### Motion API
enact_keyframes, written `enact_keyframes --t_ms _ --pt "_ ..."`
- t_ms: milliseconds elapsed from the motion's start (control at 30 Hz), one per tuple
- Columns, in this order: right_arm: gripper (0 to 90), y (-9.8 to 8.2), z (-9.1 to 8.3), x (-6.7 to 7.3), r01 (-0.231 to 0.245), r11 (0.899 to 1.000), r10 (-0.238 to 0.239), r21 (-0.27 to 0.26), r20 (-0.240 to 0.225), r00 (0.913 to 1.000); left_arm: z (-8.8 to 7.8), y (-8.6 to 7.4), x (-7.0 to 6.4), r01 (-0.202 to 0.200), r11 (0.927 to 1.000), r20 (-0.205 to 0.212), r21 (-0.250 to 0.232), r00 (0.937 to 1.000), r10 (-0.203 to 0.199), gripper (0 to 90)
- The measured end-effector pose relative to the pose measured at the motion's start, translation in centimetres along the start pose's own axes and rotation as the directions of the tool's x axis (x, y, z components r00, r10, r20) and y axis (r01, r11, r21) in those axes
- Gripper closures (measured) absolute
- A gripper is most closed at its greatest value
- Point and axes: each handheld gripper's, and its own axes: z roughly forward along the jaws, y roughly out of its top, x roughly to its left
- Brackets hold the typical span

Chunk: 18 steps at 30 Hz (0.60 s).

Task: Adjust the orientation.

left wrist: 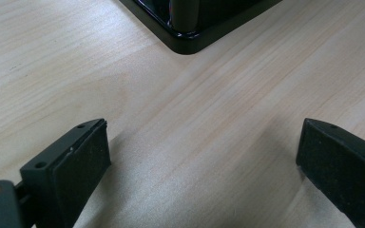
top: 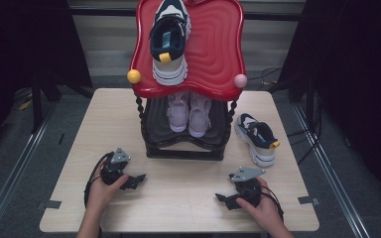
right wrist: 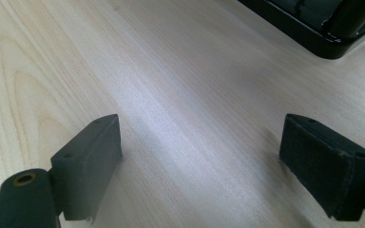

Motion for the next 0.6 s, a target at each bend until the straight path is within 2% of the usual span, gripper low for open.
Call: enact_keyframes --t_ms 233,433,533,600 --pt "12.7 0.01 0.02 -0.01 0.004 1.000 -0.004 0.001 -0.004 1.0000 0.10 0.05 -0.02 0.006 1.0000 -0.023 0.006 0.9997 -0.005 0.4" --pt "13.8 -0.01 -0.05 -0.14 0.021 1.000 -0.021 -0.001 -0.014 0.9997 0.13 0.04 -0.04 0.011 0.9999 -0.020 0.003 0.9997 -0.011 0.3" --pt "14.3 0.09 -0.25 -0.48 0.005 1.000 -0.006 -0.010 -0.036 0.9994 0.13 0.04 -0.05 0.013 0.9999 -0.020 0.004 0.9997 -0.013 0.2" --pt "14.5 0.42 -0.68 -0.73 0.005 1.000 -0.005 -0.008 -0.030 0.9996 0.13 0.04 -0.04 0.013 0.9999 -0.020 0.005 0.9997 -0.013 0.1"
